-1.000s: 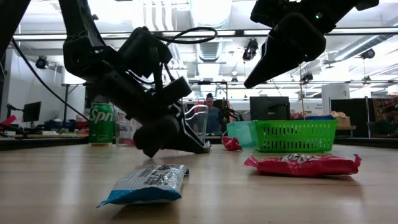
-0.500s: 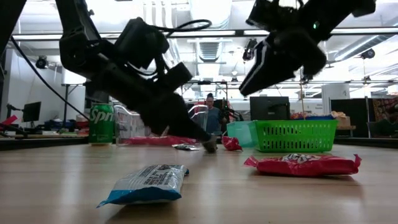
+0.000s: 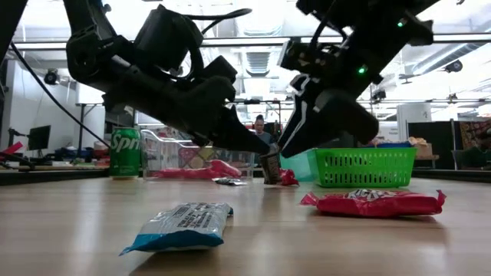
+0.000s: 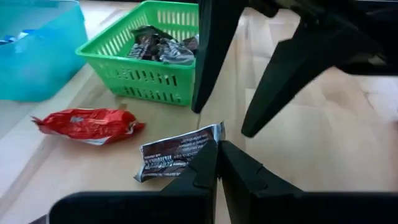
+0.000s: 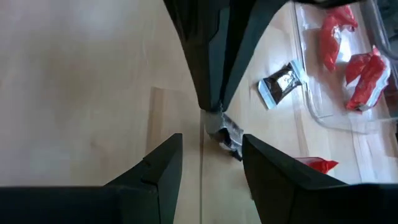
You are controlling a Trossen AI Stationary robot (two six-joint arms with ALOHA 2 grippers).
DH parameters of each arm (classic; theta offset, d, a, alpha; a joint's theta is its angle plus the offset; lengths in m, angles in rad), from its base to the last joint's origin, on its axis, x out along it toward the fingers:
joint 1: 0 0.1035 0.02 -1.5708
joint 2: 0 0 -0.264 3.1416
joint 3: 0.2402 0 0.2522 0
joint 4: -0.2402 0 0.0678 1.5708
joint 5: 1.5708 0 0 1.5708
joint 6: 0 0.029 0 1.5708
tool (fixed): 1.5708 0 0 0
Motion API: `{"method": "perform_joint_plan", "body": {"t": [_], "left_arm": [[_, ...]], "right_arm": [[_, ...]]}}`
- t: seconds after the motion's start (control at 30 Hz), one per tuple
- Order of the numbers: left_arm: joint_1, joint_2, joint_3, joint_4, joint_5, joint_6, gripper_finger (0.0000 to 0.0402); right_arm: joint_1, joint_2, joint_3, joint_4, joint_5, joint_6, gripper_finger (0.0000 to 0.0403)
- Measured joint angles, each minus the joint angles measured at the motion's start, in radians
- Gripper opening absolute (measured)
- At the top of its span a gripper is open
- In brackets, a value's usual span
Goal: Sort candy
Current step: Put the brown chocolate bar into the green bin
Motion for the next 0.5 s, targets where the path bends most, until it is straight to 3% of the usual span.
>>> {"method": "perform_joint_plan", "body": {"t": [0.3,0.5], "left_arm": [[-0.021,0.000,0.001,0.054,0.000,-0.001,0.0000],[-0.022,-0.001,0.001,0.055,-0.001,-0.008,0.0000]], "right_arm": [[-0.026,0.051,0.032,0.000,-0.003,-0.022,0.0144],[-0.026,0.051,0.031,0.018,-0.028,-0.034,0.0043]]}}
